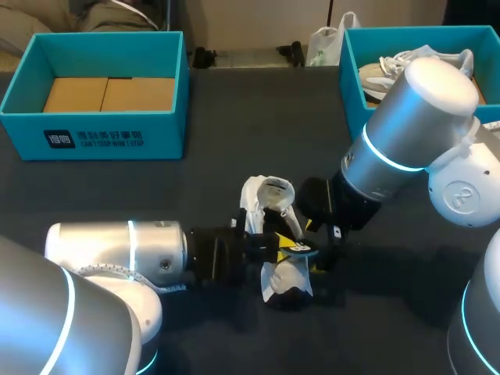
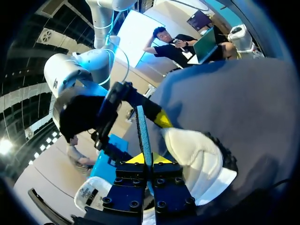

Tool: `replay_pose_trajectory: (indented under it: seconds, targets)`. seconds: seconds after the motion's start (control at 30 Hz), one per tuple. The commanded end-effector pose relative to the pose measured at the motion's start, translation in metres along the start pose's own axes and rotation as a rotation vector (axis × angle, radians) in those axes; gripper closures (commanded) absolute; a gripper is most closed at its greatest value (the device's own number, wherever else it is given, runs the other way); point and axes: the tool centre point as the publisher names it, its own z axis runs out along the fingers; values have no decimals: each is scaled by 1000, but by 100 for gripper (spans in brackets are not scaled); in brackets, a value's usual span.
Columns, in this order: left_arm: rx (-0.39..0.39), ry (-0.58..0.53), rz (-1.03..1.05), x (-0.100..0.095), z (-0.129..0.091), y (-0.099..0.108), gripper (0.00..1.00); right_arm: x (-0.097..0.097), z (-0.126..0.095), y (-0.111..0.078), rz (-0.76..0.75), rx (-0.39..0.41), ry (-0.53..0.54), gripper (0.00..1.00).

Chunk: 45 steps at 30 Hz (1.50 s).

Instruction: Take the shoe out of the shoebox, open the shoe tongue, remove and reinsert the insole, then place the shoe into the shoebox

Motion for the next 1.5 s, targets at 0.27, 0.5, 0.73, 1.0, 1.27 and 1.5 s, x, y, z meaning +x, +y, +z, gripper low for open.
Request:
replay_pose_trajectory:
  seconds: [0.27,0.5,0.73,1.0,1.27,1.5]
  targets:
    - [-55,-25,99,4,5,22,100,1,1,0,0,2,-3,0]
    - [-39,-30,65,0,-2,14,78,1,1,0,0,2,-3,0]
    - [16,-42,32,-8,-9,-5,68,1,1,0,0,2,-3,0]
    - [38,-31,44,-11,-6,-21,100,1,1,0,0,2,-3,0]
    - [21,-7,97,1,4,-8,100,1,1,0,0,2,-3,0]
    - [-54,19,90,3,8,17,100,1,1,0,0,2,-3,0]
